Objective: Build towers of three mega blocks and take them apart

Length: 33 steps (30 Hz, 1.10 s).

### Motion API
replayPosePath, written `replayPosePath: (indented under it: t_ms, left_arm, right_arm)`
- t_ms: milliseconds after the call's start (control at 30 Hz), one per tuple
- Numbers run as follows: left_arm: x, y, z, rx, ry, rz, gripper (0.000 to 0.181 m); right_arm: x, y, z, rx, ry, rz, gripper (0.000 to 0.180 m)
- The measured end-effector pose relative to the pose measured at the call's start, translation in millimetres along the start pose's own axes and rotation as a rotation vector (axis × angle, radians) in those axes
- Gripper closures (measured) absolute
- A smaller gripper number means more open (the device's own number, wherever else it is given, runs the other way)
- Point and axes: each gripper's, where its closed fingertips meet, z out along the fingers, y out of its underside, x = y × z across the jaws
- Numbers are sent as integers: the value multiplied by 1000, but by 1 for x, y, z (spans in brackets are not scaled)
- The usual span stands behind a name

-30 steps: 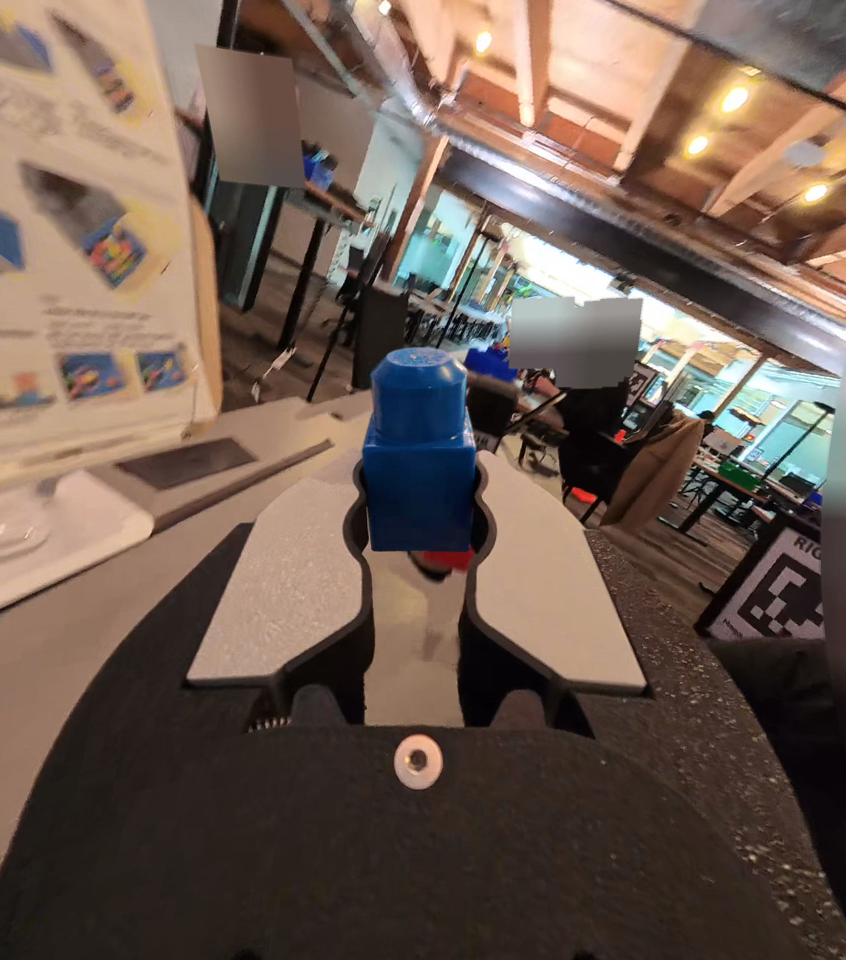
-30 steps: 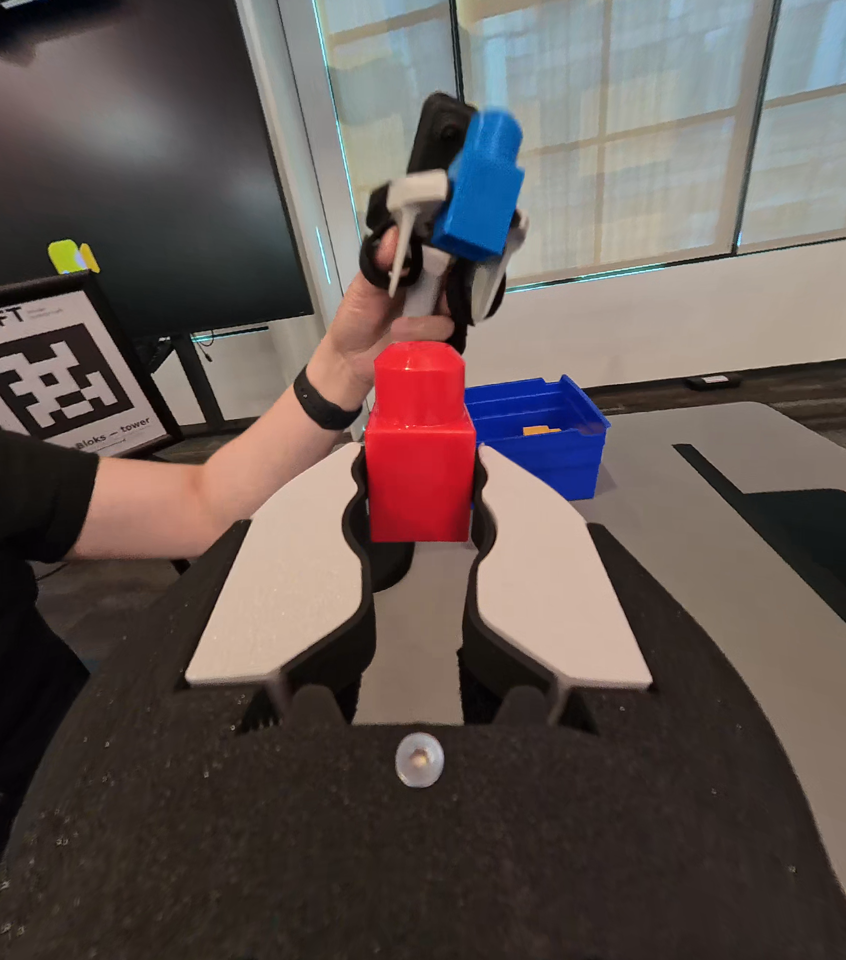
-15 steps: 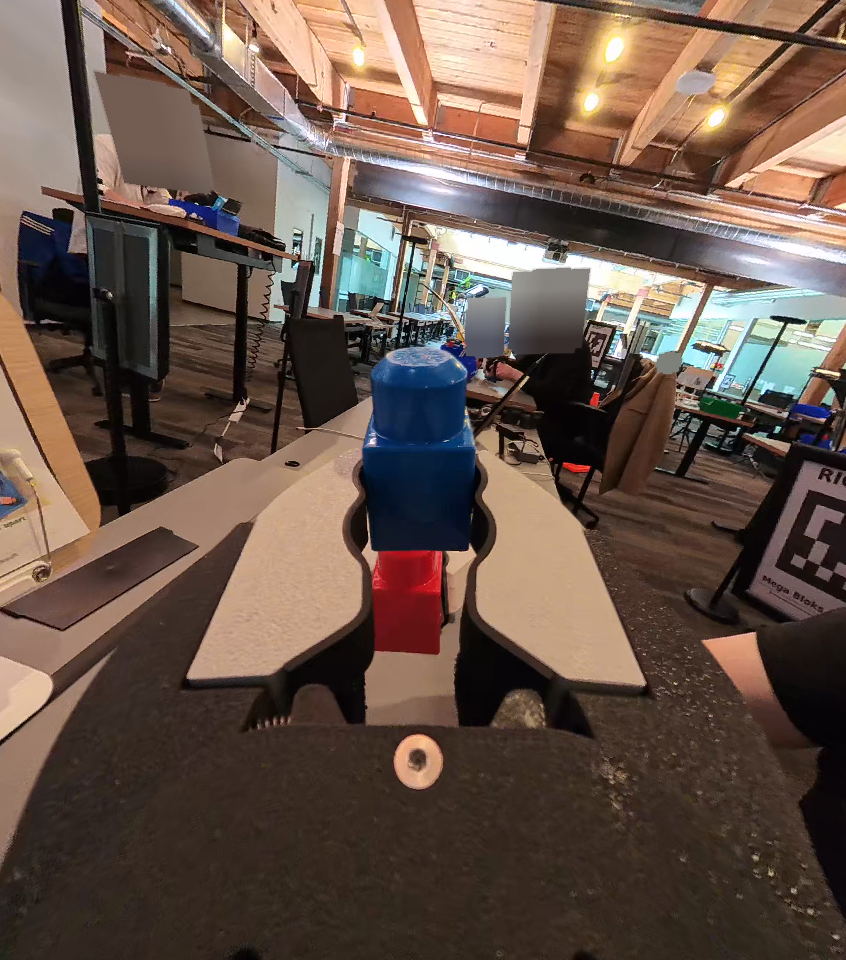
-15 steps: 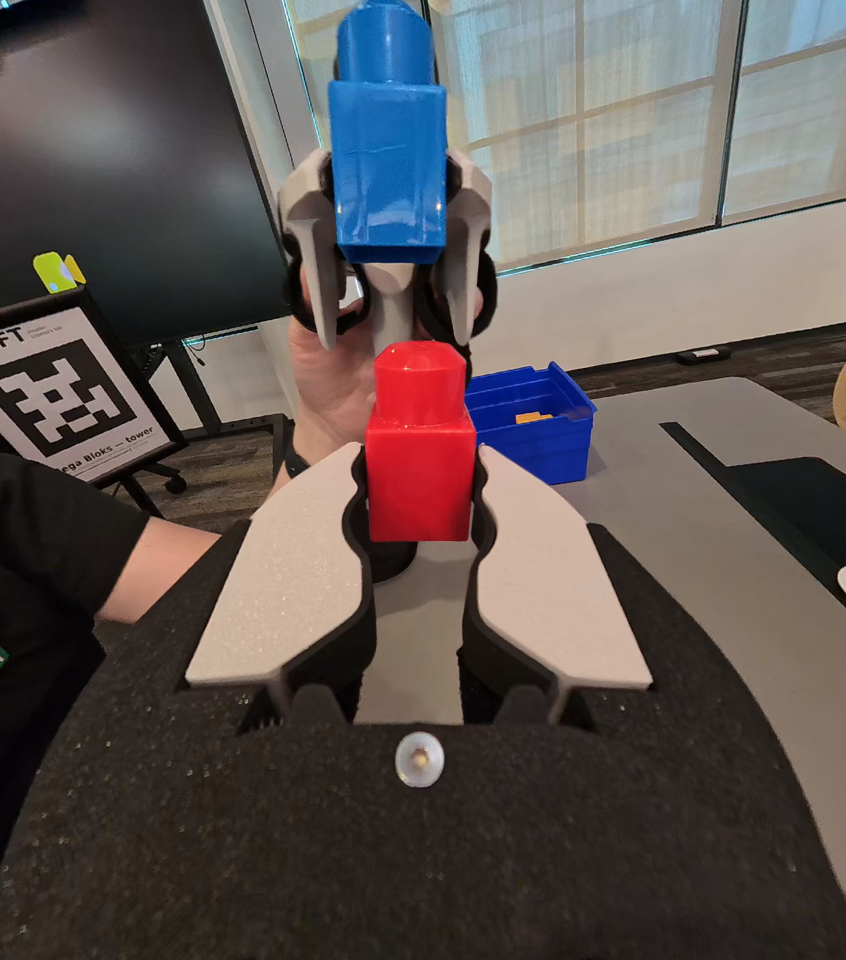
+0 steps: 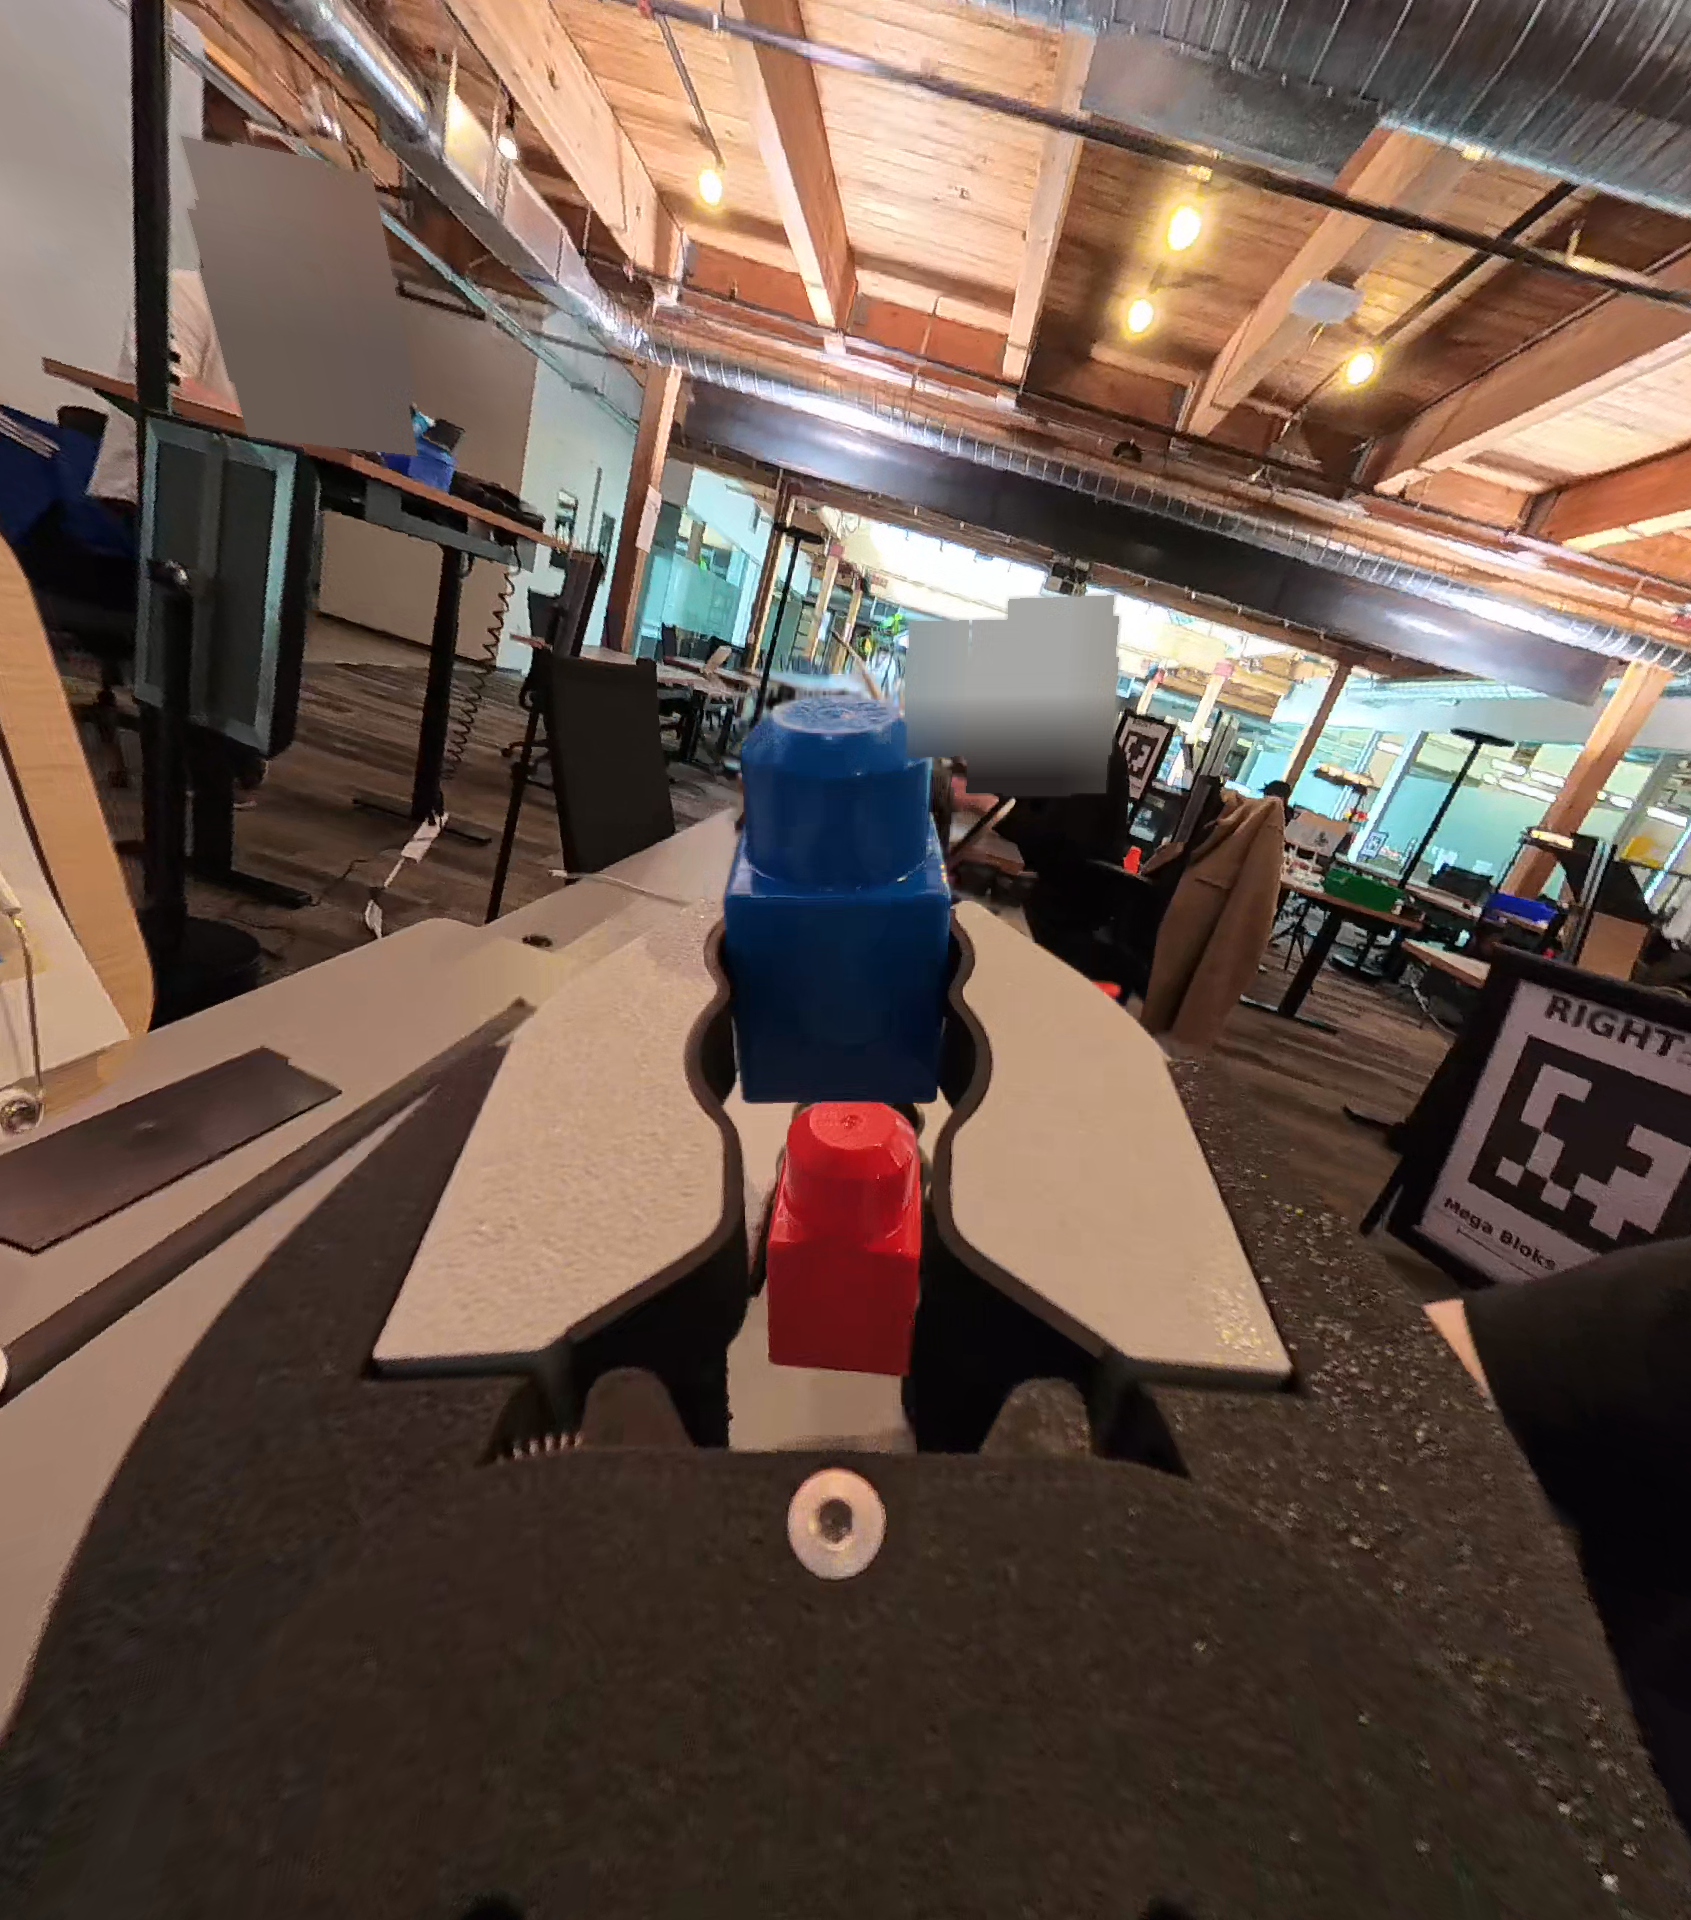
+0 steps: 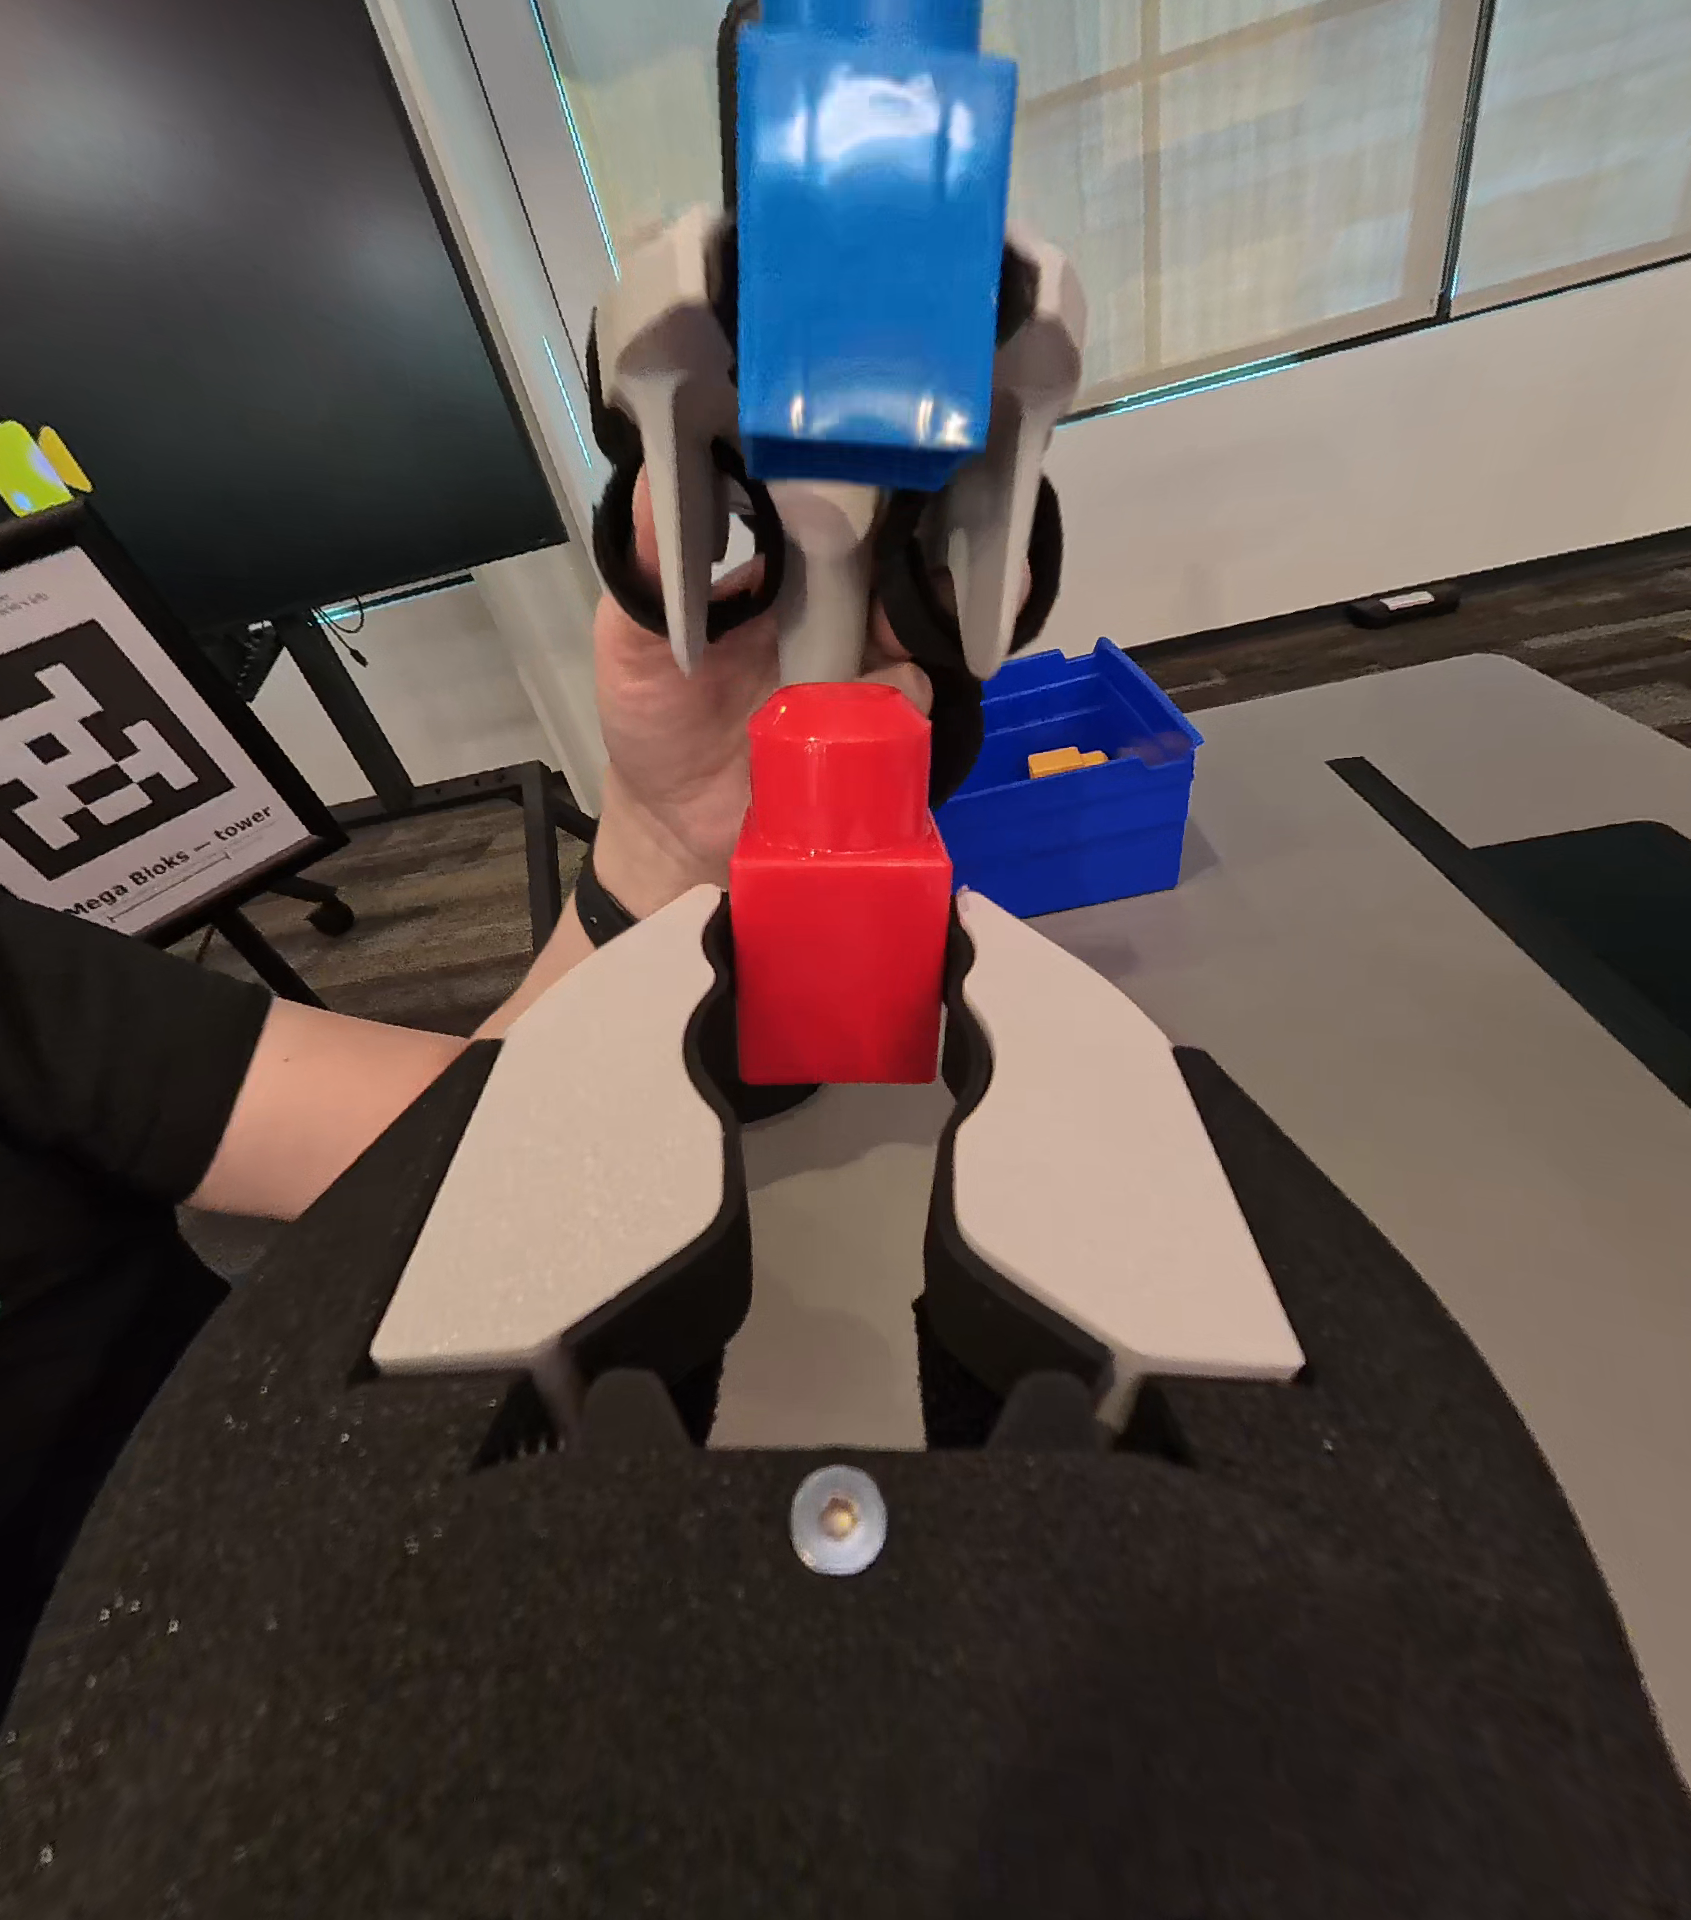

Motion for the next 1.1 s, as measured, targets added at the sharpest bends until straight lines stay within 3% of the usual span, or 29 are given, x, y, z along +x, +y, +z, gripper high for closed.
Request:
replayPosePath:
  t_ms: [1100]
  left_arm:
    - [0, 36, 36, -142, 32, -36, 145]
  right_arm:
    - [5, -13, -23, 51, 18, 25, 144]
